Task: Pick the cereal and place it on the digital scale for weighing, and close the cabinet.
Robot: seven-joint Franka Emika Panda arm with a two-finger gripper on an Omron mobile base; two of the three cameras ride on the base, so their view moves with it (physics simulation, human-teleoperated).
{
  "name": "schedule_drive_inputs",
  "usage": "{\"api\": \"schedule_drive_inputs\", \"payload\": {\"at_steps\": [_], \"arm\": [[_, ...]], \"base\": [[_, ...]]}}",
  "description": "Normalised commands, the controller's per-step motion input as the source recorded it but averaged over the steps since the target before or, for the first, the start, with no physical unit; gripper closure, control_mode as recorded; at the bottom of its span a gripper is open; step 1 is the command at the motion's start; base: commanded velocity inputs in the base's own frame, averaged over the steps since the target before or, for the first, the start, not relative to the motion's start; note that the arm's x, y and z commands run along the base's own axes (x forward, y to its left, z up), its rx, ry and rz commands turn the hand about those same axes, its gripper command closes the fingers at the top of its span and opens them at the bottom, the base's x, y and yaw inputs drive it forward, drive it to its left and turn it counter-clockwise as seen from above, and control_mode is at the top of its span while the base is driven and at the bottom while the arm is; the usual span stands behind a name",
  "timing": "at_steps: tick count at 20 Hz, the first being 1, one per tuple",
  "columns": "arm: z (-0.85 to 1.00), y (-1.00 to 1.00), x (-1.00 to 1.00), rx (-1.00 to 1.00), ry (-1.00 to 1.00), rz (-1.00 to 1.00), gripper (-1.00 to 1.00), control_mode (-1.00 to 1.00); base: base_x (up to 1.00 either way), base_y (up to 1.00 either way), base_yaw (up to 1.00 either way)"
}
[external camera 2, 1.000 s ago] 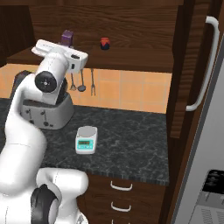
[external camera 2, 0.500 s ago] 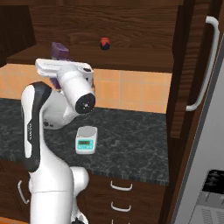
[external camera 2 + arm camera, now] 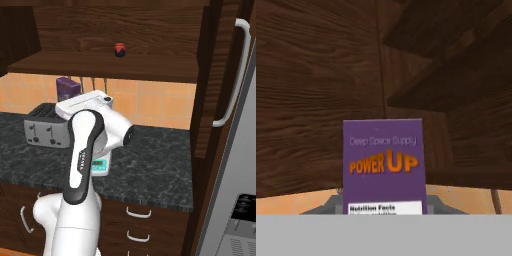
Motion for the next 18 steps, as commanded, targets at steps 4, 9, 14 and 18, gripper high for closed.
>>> {"api": "schedule_drive_inputs", "payload": {"at_steps": [4, 9, 14, 18], "arm": [[-0.57, -0.06, 0.00, -0.15, 0.07, 0.22, 1.00, -1.00], [-0.33, -0.29, 0.12, 0.00, -0.02, 0.07, 1.00, -1.00], [-0.55, -0.18, 0.21, 0.00, 0.00, 0.01, 1.00, -1.00], [-0.56, 0.01, 0.30, -0.01, -0.02, 0.00, 1.00, -1.00]], "base": [[0.00, 0.00, 0.00], [0.00, 0.00, 0.00], [0.00, 0.00, 0.00], [0.00, 0.00, 0.00]]}}
